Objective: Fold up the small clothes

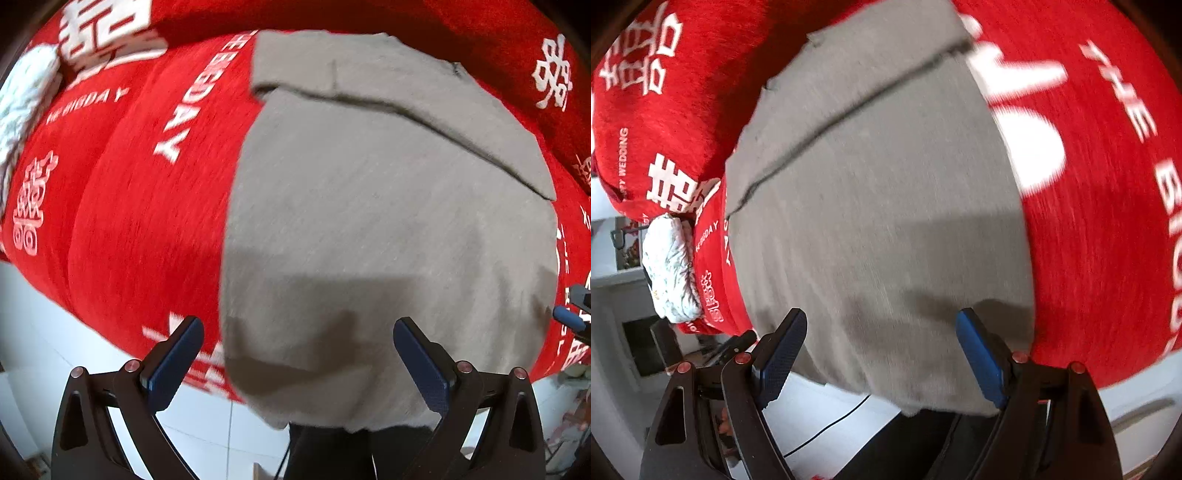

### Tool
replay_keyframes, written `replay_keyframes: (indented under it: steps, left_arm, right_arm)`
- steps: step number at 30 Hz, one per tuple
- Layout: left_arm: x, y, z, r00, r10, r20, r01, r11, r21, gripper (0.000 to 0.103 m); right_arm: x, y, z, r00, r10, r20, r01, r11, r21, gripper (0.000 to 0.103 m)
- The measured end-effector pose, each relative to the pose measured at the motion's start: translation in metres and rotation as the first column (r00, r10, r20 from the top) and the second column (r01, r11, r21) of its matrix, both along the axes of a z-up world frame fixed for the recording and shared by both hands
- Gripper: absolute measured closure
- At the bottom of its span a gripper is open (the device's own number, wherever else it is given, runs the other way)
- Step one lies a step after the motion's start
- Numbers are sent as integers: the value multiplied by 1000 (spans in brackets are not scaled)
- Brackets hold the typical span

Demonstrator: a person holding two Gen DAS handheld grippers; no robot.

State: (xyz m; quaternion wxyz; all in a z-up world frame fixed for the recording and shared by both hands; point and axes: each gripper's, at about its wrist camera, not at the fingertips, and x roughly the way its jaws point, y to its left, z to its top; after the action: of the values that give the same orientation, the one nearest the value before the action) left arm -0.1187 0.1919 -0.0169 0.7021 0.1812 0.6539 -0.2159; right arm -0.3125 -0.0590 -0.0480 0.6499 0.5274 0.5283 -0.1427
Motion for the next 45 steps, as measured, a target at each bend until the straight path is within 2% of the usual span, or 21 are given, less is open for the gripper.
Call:
replay_keyframes:
  steps: [7,14,19,22,24,26,27,28,29,30,31,33,36,40,41,43,45]
  left_arm:
    - [-13,41,-16,996,41,-82,-42,999,-19,0]
    - [-26,63,-45,979,60,-196,-69,997,-41,0]
    - [-41,64,-70,959,64,-277,-81,995,-52,0]
    - [-44,63,-79,952,71,-299,-92,994,-59,0]
    - [-45,61,-79,952,71,-299,-98,992,-75,0]
    - [-43,61,-79,954,70,-292,-101,991,-92,12]
    - [-43,59,-77,955,73,-289,-103,991,-90,20]
    - [-41,61,-76,952,85,-295,-115,990,-86,28]
    - [-37,66,-75,949,93,-301,-127,988,-93,33]
    - [-32,69,-73,946,96,-309,-133,986,-98,45]
    - [-28,74,-72,941,96,-324,-139,984,-115,64]
    - [-23,83,-70,929,74,-363,-140,977,-160,92]
    - [-17,87,-55,920,29,-392,-127,966,-227,92]
    - [6,74,-13,930,-62,-363,-75,933,-352,92]
    - [3,70,-6,932,-71,-354,-69,927,-368,92]
    - [22,54,10,942,-88,-324,-56,911,-410,92]
    - [42,37,15,950,-95,-299,-47,899,-435,92]
  right_arm:
    - [-46,19,-23,998,-50,-38,53,995,82,18]
    - [-85,46,-59,994,-30,-104,42,992,119,18]
    - [-92,55,-82,993,-29,-110,44,990,133,17]
    - [-89,65,-90,994,-12,-108,28,988,149,17]
    - [-89,71,-92,994,-11,-107,28,988,155,25]
    - [-93,71,-94,991,-22,-129,43,986,164,62]
    - [-96,71,-96,989,-36,-142,60,984,168,71]
    - [-99,70,-96,991,-66,-113,87,976,197,88]
    - [-101,68,-94,992,-82,-94,100,973,208,89]
    - [-100,69,-88,993,-86,-77,100,975,199,89]
    - [-98,70,-82,996,-83,-39,90,974,207,90]
    - [-96,71,-71,995,-98,27,89,967,240,90]
    - [-86,65,-44,979,-144,147,100,956,274,90]
    - [-61,39,-8,937,-209,281,130,952,276,90]
    - [-55,34,-5,930,-216,296,134,952,275,90]
    - [-37,12,4,915,-222,337,135,955,262,91]
    - [-22,-4,6,910,-221,351,139,960,244,91]
